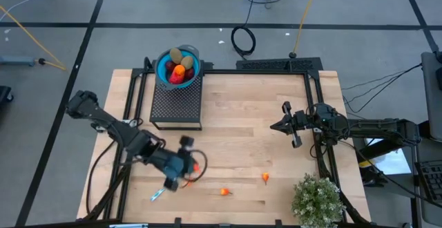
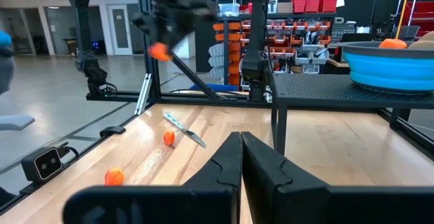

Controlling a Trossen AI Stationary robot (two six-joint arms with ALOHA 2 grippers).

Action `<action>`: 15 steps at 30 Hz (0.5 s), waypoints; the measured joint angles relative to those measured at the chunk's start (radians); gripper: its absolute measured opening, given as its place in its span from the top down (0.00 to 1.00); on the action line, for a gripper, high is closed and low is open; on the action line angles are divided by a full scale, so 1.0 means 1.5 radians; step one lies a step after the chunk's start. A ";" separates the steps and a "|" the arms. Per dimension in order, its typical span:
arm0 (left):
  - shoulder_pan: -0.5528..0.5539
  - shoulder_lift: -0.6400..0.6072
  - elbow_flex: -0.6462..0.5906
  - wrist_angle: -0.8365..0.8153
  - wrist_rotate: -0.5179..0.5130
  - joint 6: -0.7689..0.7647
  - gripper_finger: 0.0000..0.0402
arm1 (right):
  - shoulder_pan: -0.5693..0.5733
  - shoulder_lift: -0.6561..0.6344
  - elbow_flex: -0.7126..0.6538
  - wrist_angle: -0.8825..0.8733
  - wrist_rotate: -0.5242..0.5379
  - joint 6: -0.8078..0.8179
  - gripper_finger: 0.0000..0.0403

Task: Pick & Place Fruit
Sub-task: Put the top left peach into the blue strainer bowl on the shelf

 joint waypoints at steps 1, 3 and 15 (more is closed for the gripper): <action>0.009 0.000 0.000 -0.035 -0.026 -0.023 0.71 | 0.000 0.000 0.000 0.000 0.000 0.000 1.00; 0.027 -0.002 0.000 -0.105 -0.084 -0.065 0.71 | 0.000 0.000 0.000 0.000 0.000 0.000 1.00; 0.113 -0.065 0.000 -0.316 -0.398 -0.165 0.71 | 0.000 0.000 0.000 0.000 0.000 0.000 1.00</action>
